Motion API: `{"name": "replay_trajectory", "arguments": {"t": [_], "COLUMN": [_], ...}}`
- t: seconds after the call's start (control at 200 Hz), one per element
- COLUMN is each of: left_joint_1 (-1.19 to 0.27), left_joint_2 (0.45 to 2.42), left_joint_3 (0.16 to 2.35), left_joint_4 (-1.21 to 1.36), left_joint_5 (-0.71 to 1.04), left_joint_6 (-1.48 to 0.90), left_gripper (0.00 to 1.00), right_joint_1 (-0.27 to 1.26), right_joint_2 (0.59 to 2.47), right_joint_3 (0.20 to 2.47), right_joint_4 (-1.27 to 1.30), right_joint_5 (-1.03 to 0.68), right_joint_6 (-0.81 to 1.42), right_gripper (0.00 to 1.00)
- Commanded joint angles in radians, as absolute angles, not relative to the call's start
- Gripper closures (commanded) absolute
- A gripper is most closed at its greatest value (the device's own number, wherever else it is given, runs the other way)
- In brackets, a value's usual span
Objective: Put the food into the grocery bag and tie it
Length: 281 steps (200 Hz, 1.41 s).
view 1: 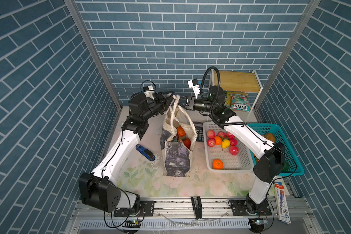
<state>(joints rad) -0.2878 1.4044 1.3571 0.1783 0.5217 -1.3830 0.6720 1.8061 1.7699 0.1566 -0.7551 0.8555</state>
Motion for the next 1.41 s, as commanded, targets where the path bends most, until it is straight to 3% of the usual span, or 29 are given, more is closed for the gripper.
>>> {"name": "replay_trajectory", "arguments": {"t": [0.0,0.315,0.575,0.61,0.725,1.035,1.4], "left_joint_1": [-0.290,-0.290,-0.290,-0.289,-0.287,-0.261,-0.261], "left_joint_2": [1.414,1.449,1.439,1.430,1.399,1.349,1.348], "left_joint_3": [1.396,1.437,1.439,1.439,1.443,1.434,1.400], "left_joint_4": [0.229,0.230,0.200,0.179,0.086,-0.027,0.055], "left_joint_5": [0.517,0.522,0.553,0.560,0.593,0.672,0.733], "left_joint_6": [-1.373,-1.366,-1.327,-1.310,-1.242,-1.175,-1.220], "left_gripper": [0.66,0.72,0.97,1.00,1.00,1.00,1.00], "right_joint_1": [0.675,0.679,0.680,0.678,0.678,0.675,0.674], "right_joint_2": [1.755,1.767,1.750,1.744,1.730,1.757,1.854], "right_joint_3": [1.770,1.791,1.798,1.798,1.806,1.903,2.072], "right_joint_4": [0.184,0.155,0.111,0.103,0.073,-0.010,-0.089], "right_joint_5": [-0.800,-0.829,-0.813,-0.805,-0.777,-0.767,-0.786], "right_joint_6": [0.825,0.822,0.785,0.776,0.741,0.698,0.688], "right_gripper": [1.00,1.00,1.00,0.96,0.83,0.69,0.67]}}
